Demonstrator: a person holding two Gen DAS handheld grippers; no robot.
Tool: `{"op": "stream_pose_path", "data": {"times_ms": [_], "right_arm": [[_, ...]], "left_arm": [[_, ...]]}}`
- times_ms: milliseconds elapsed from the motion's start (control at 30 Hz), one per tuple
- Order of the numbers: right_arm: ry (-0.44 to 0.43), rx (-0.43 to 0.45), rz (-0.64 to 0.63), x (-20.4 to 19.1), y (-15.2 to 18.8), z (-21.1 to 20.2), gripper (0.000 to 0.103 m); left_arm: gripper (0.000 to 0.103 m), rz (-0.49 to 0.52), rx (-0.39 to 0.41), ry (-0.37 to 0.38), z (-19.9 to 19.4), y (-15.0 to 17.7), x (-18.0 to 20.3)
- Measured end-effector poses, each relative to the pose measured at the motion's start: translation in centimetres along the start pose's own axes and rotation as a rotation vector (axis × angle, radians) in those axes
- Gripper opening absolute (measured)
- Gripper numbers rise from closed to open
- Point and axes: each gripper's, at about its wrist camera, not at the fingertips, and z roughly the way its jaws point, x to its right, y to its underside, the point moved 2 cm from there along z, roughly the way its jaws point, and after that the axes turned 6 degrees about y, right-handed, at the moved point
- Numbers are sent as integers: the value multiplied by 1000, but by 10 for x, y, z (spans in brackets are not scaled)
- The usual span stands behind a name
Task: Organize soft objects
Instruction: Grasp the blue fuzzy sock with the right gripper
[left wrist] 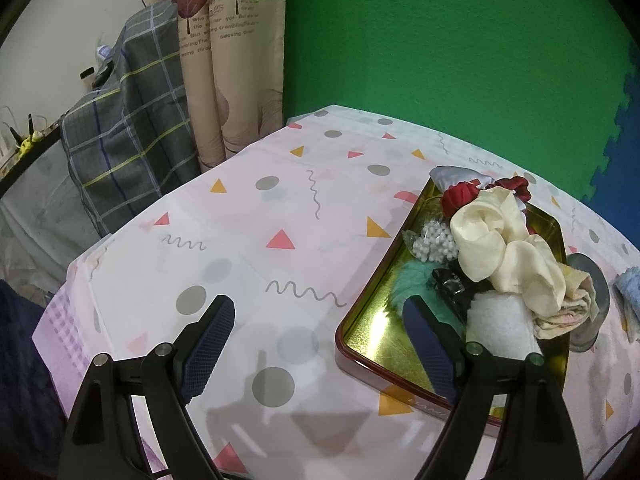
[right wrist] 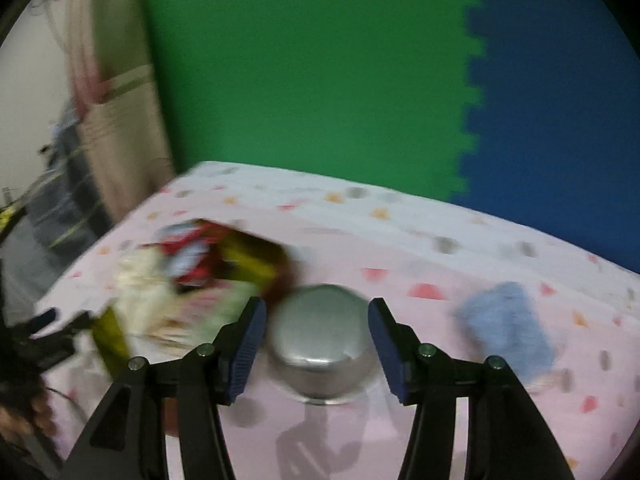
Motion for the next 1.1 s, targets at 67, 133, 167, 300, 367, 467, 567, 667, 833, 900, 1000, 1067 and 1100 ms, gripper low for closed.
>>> {"op": "stream_pose_path", "data": {"times_ms": [67,133,167,300,367,467,567,667,833,900,1000,1067,1100], "right_arm": [[58,-16,20,30,2,5,55],[113,-34,35,56,4,11,55],[132,-41,43,67,4,14,55],[189,-69,53,101,7,27,55],[203,-87,44,113,9,36,55],[243,-110,31,126,12,51,55],[255,-147,41,137,17,68,55],[249,-174,42,138,25,79,55],[252,-163,4,127,33,88,62],[265,-161,-35,122,35,91,62],[313,-165,-121,112,39,94,60],[310,-155,-123,111,39,91,49],[307,-151,-118,111,39,88,43]], "left_arm": [[84,5,-1,-2,-1,0,2],[86,7,-4,-1,-1,0,2],[87,10,-4,0,-1,0,3],[87,38,1,-11,0,2,9],[87,50,4,-10,0,2,11],[87,60,0,-8,1,3,13],[87,61,-11,-7,4,3,14],[87,62,-19,-7,6,3,14],[87,58,-31,-1,8,4,14],[87,57,-31,0,8,3,15],[87,57,-29,-3,8,4,14],[87,56,-30,0,8,3,14],[87,56,-30,-1,8,3,15]]}}
